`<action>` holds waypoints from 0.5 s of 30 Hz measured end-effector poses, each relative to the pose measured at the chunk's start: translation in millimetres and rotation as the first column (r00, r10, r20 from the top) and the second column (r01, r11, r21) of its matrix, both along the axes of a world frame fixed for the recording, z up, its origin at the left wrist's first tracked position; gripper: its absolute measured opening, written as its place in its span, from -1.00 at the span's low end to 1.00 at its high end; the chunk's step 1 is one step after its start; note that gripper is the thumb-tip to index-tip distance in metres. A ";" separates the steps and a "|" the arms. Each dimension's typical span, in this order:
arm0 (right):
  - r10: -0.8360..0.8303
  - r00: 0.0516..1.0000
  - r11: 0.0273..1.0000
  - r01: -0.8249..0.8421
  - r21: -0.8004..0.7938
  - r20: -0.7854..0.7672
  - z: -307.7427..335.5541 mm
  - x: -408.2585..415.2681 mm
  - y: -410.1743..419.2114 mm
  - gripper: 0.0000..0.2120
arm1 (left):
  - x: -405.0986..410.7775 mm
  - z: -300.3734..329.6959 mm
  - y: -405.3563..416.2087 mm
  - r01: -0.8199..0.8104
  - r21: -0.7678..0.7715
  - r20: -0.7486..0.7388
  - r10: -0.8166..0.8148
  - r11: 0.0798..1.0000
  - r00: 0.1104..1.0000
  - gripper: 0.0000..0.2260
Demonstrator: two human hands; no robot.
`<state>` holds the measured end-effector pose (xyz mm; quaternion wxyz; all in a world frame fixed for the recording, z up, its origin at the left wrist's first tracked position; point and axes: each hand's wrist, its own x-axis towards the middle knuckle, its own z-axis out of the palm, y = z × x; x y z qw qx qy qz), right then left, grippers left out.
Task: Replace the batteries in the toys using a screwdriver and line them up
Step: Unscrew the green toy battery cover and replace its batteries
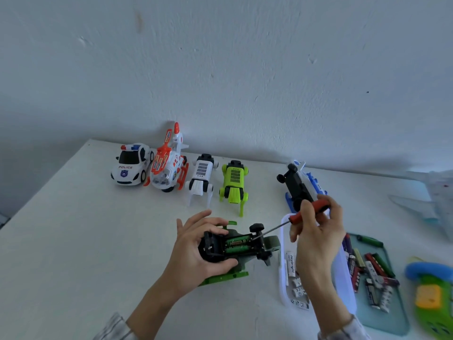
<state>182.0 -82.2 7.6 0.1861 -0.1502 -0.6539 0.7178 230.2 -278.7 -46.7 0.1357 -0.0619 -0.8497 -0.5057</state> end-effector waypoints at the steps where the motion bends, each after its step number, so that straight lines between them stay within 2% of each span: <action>1: 0.020 0.998 0.998 -0.016 -0.063 0.061 -5.2 -1.3 4.5 -0.91 | 0.1 -0.2 0.1 0.001 0.000 -0.002 -0.001 1.000 1.000 -0.58; 3: 0.061 0.986 0.976 -0.026 -0.216 0.156 -14.6 -2.6 11.0 -0.94 | 0.6 -0.9 0.1 0.001 -0.002 0.001 -0.001 1.000 1.000 -0.57; 5: 0.083 0.979 0.942 -0.016 -0.336 0.184 -13.1 -1.4 15.7 -0.94 | 0.4 -0.7 0.3 0.001 -0.011 0.000 -0.001 1.000 1.000 -0.56; 8: 0.212 0.967 0.921 -0.150 -0.360 0.142 4.3 5.5 17.5 -0.82 | 0.9 0.3 0.4 -0.007 -0.017 0.007 0.007 1.000 1.000 -0.53; 10: 0.374 0.910 0.921 -0.342 -0.188 0.176 15.7 14.1 10.7 -0.76 | 1.5 0.2 0.7 -0.014 -0.014 0.017 0.014 1.000 1.000 -0.52; 11: 0.424 0.874 0.900 -0.436 -0.004 0.239 19.8 19.4 5.4 -0.76 | 2.0 0.3 1.0 -0.015 -0.011 0.020 0.015 1.000 1.000 -0.52; 12: 0.430 0.846 0.830 -0.508 0.231 0.315 21.1 24.6 -0.4 -0.78 | 2.2 0.1 0.9 -0.015 -0.011 0.021 0.015 1.000 1.000 -0.52; 13: 0.411 0.831 0.707 -0.550 0.444 0.375 20.0 29.9 -6.7 -0.84 | 2.4 -0.3 0.9 -0.014 -0.013 0.020 0.014 1.000 1.000 -0.52; 15: 0.329 0.834 0.478 -0.552 0.683 0.443 17.4 41.2 -19.7 -0.90 | 3.1 -0.5 0.9 -0.015 -0.028 0.011 0.015 0.999 1.000 -0.52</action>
